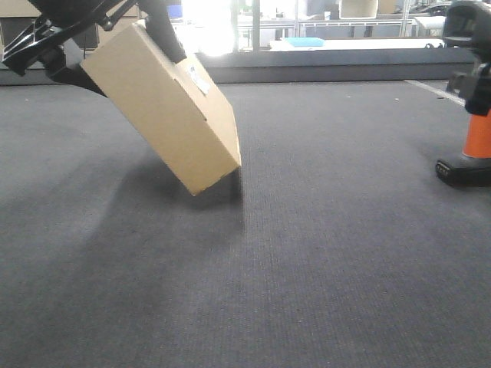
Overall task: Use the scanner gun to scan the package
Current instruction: 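Grasp the orange scanner gun by its head with the right gripper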
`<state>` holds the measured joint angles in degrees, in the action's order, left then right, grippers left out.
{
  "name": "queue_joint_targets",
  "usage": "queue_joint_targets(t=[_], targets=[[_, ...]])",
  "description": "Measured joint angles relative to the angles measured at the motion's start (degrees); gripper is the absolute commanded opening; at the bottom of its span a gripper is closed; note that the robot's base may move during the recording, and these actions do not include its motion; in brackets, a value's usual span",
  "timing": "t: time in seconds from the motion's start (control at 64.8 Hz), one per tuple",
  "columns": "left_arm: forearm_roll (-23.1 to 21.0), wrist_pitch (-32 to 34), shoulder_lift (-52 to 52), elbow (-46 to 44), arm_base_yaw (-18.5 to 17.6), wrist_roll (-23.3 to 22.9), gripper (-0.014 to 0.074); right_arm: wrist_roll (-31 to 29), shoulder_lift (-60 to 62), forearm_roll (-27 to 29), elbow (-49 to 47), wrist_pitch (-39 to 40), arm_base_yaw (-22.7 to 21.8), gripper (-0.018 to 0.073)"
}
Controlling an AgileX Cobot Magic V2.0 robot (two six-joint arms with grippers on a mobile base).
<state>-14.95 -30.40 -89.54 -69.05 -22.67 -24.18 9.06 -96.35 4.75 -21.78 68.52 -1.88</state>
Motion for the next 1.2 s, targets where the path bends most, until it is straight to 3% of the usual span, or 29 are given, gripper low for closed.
queue_joint_targets(t=[0.571,0.879,1.203], targets=[[0.1,0.0,0.0,0.0,0.0,0.0,-0.0016,1.3,-0.6,1.3,-0.7,-3.4,-1.4,0.0468],[0.1,0.4,0.0,0.0,0.0,0.0,-0.0016,1.4,-0.8,-3.4,-2.5,-3.4,-2.5,0.0468],[0.3,1.3,0.0,0.0,0.0,0.0,-0.0016,3.0,-2.4,-3.8,-5.0,-4.3,-2.5,0.0468]])
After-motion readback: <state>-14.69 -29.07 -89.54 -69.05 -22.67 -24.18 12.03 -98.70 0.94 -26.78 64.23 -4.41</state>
